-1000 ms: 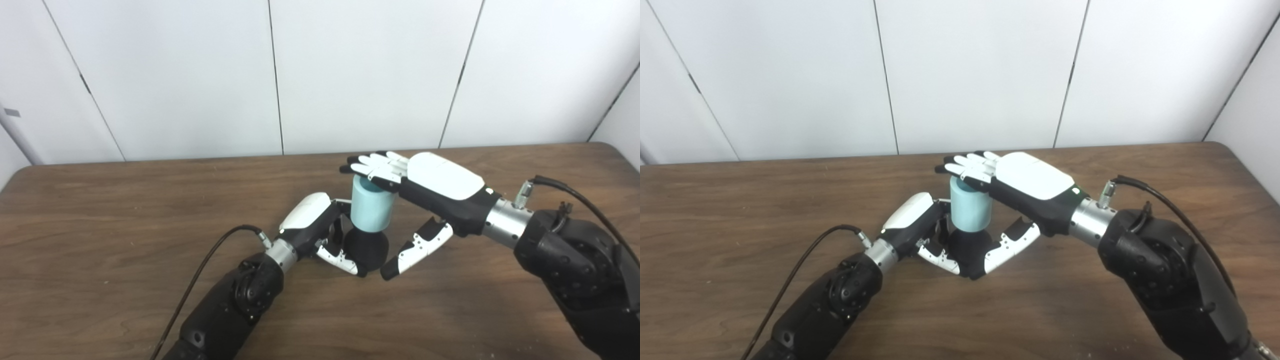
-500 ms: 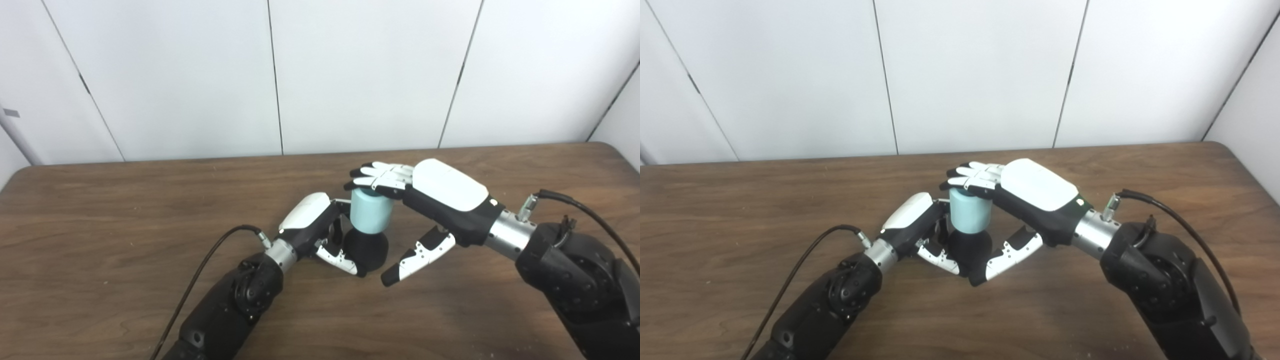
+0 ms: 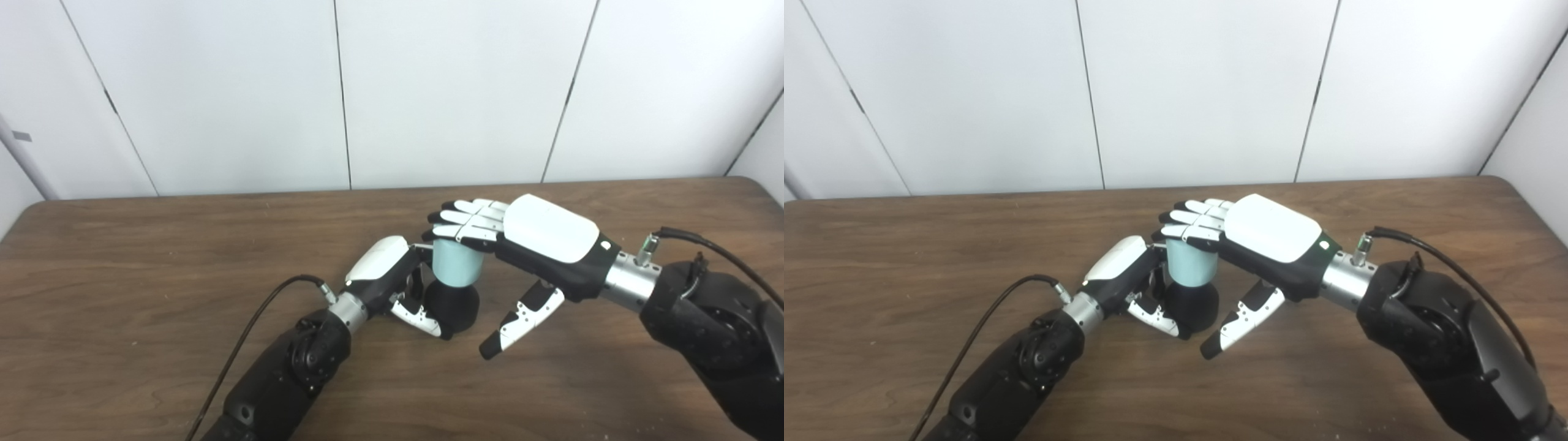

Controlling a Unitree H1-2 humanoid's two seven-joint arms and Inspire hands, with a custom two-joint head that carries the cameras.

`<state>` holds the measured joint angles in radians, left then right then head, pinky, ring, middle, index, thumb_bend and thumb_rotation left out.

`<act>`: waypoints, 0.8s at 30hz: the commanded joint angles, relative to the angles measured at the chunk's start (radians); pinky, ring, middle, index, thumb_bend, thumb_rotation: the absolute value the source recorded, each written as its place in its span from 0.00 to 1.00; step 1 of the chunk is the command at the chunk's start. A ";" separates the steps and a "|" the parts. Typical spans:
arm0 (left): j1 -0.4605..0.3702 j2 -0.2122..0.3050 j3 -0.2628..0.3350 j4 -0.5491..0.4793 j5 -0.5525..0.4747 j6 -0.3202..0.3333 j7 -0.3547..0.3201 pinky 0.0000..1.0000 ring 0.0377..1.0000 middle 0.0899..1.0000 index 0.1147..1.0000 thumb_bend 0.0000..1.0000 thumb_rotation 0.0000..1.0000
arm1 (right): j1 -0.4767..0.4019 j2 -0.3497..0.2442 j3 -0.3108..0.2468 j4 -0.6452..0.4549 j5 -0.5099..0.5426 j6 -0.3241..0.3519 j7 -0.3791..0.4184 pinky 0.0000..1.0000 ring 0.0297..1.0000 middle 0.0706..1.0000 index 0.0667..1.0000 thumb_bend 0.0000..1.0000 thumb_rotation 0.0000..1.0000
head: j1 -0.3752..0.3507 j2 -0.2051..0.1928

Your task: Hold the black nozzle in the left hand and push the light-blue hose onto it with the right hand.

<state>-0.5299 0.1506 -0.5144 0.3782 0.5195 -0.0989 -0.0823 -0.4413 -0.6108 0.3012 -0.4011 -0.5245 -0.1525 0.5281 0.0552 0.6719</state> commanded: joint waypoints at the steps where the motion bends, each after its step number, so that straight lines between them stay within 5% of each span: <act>1: 0.047 0.032 -0.019 0.050 0.059 0.091 -0.058 0.39 0.41 0.40 0.45 0.52 0.00 | 0.015 -0.027 0.045 0.018 -0.029 -0.062 0.054 0.94 0.95 0.93 0.87 0.70 0.69 | 0.002 0.002; 6: 0.053 0.036 -0.017 0.036 0.057 0.096 -0.061 0.39 0.40 0.40 0.45 0.52 0.00 | 0.015 -0.044 0.052 0.033 -0.068 -0.082 0.045 0.93 0.95 0.93 0.87 0.70 0.69 | -0.001 0.007; 24: 0.052 0.041 -0.004 0.041 0.051 0.081 -0.046 0.39 0.40 0.40 0.45 0.52 0.00 | 0.069 -0.042 0.029 -0.006 -0.156 0.068 0.093 0.96 1.00 1.00 1.00 0.73 0.78 | -0.011 0.017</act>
<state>-0.5243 0.1500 -0.5108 0.3664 0.5227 -0.0858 -0.0847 -0.4087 -0.6191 0.3148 -0.4184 -0.6575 -0.1203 0.5197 0.0430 0.6872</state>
